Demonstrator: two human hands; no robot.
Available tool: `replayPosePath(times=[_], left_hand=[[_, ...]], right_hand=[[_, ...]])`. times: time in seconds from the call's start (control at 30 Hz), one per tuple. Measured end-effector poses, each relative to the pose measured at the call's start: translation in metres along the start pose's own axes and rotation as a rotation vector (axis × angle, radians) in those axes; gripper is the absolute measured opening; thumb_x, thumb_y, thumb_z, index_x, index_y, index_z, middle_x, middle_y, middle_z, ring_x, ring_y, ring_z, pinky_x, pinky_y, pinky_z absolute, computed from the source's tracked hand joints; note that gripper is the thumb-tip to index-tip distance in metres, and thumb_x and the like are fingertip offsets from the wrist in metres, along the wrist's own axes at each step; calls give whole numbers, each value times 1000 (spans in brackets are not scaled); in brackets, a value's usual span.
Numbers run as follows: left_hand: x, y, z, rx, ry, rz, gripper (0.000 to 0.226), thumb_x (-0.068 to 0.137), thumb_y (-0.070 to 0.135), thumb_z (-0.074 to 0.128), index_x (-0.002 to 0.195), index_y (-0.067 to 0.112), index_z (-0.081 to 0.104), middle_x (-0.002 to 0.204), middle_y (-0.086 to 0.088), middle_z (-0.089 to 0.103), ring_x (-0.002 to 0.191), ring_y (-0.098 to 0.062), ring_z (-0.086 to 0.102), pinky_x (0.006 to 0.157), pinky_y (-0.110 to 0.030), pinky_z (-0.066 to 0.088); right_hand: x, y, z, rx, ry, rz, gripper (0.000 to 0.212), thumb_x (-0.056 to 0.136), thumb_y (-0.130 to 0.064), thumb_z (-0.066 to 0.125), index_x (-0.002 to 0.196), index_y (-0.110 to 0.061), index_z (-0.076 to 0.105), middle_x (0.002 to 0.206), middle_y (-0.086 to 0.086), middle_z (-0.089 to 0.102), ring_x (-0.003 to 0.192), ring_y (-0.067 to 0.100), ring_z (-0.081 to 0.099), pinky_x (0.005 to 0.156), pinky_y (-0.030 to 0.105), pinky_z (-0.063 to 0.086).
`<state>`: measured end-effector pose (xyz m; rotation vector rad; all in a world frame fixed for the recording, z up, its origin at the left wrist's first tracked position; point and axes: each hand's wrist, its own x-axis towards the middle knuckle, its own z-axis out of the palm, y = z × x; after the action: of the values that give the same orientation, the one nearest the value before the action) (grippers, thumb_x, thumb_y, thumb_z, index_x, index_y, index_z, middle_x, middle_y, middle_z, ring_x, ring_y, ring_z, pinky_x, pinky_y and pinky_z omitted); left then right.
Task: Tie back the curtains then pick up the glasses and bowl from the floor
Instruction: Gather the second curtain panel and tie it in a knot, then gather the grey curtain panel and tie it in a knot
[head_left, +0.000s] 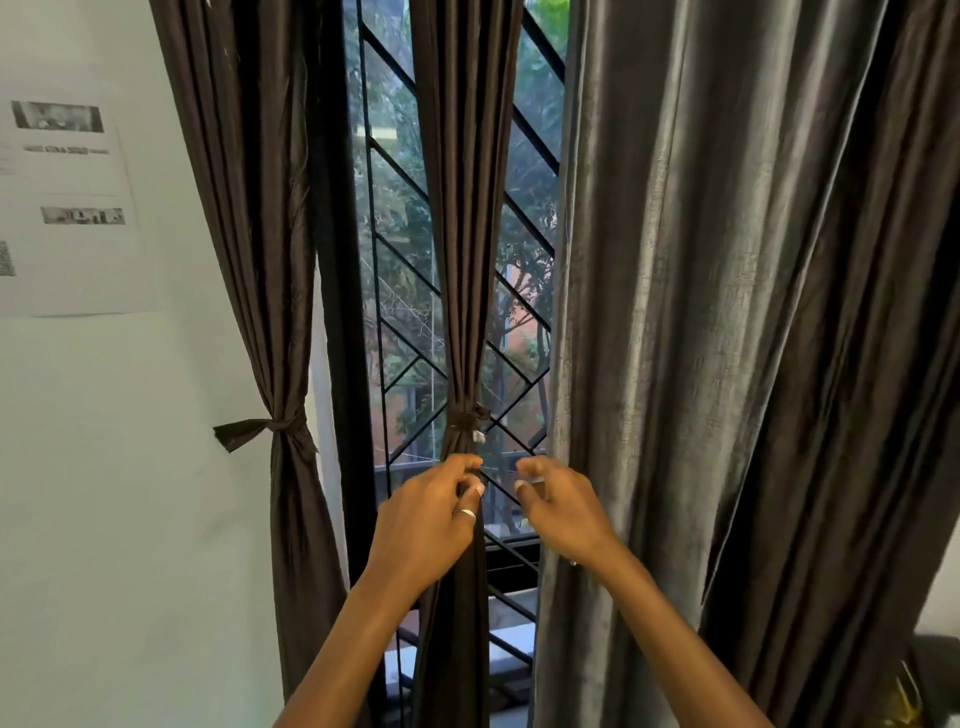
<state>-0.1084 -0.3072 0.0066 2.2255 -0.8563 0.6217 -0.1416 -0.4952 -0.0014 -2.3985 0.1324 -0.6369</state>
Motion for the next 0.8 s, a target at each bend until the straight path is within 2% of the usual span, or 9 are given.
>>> replayPosePath(times=[0.07,0.17,0.27,0.33,0.4,0.5,0.63,0.73,0.8], left_hand=[[-3,3,7,1,25,-3,24,95,38,58,119,39,59,107,23,66,86,-5,65,69,-32,56],[-7,11,17,28,72,-52,15,90,28,66,95,38,57,97,20,63,74,-6,59,63,-30,52],[-14,17,33,3,94,-103,38,81,4,66,71,34,46,91,16,63,79,-6,62,62,-36,54],[-19,23,46,20,88,-126,46,76,-5,66,61,33,44,91,14,65,81,-8,66,60,-37,54],[-26,29,57,44,62,-162,41,76,-4,67,59,30,52,96,14,68,81,-10,68,54,-31,50],[-35,38,70,95,27,-210,35,75,-4,66,62,28,62,106,15,70,85,-11,69,50,-19,37],[-39,37,83,113,-50,-254,34,78,3,69,61,32,62,113,17,68,93,-10,68,60,-23,46],[-39,32,91,108,-72,-255,33,77,3,69,62,32,64,113,17,67,95,-8,67,58,-21,43],[-37,26,98,91,-67,-263,35,78,3,68,62,33,62,113,17,67,93,-8,67,58,-21,42]], right_hand=[[-6,9,-3,3,2,6,34,101,-24,55,133,-11,60,133,4,62,116,17,62,94,20,44],[-17,25,-10,16,10,31,28,100,-21,56,125,-13,65,126,3,64,111,15,63,96,25,49],[-32,42,-15,19,6,54,20,99,-19,58,116,-16,68,116,-2,63,100,10,62,88,18,47],[-41,57,-17,20,2,68,19,98,-21,58,113,-18,70,116,-2,65,95,7,62,84,14,46],[-50,72,-18,28,-10,97,18,98,-20,58,111,-19,71,115,-1,66,93,6,61,80,9,43],[-61,88,-18,43,-29,160,18,98,-20,59,111,-18,71,114,1,69,98,10,64,84,16,46],[-67,101,-14,58,-10,205,17,97,-16,59,106,-15,73,110,0,71,92,7,62,81,12,46],[-63,107,-10,47,9,226,16,98,-13,58,104,-12,73,105,2,72,83,6,60,70,4,44],[-56,107,-6,41,23,246,16,98,-13,57,103,-8,72,101,8,73,82,13,64,71,10,49]])
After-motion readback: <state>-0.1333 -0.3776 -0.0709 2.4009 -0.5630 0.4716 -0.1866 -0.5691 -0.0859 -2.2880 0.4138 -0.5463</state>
